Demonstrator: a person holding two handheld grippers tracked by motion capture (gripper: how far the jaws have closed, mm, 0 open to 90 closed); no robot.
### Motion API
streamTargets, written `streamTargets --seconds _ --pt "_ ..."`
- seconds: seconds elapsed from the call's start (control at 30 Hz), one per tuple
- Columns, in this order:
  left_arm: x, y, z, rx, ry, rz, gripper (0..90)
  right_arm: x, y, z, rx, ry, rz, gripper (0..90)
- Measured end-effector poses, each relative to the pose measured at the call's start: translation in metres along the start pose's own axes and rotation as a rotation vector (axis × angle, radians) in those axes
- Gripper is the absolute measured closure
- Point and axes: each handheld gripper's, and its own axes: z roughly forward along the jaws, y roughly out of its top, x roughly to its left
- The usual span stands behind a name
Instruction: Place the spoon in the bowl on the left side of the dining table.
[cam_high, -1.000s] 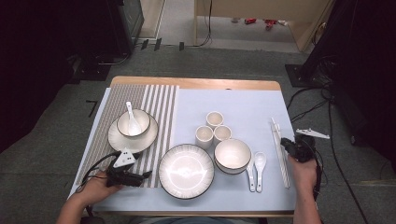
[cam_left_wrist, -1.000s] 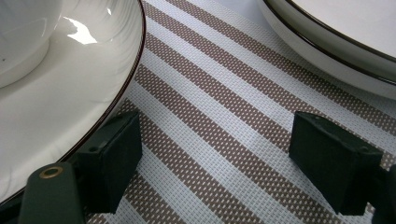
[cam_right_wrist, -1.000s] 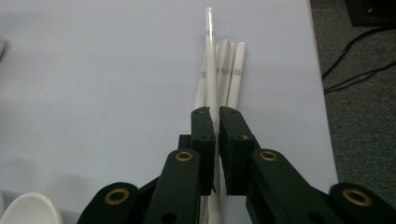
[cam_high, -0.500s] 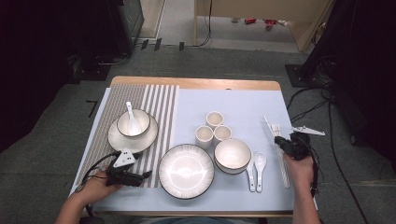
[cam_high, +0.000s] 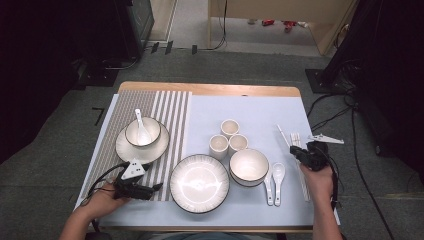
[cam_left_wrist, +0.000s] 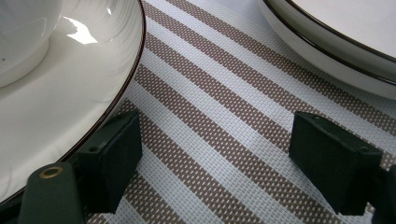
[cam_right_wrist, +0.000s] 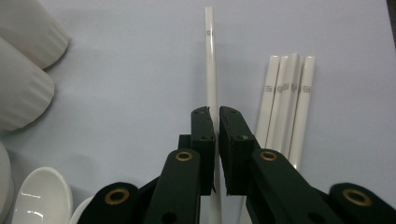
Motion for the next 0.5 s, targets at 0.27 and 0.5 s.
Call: streamTargets --seconds 0.27,0.5 --pt "0.000 0.000 0.000 0.000 0.000 0.000 17.6 0.008 0.002 0.003 0.014 0.019 -0.028 85.4" --pt "0.000 0.000 0.000 0.000 0.000 0.000 17.5 0.014 0.004 0.003 0.015 0.034 -0.044 85.4"
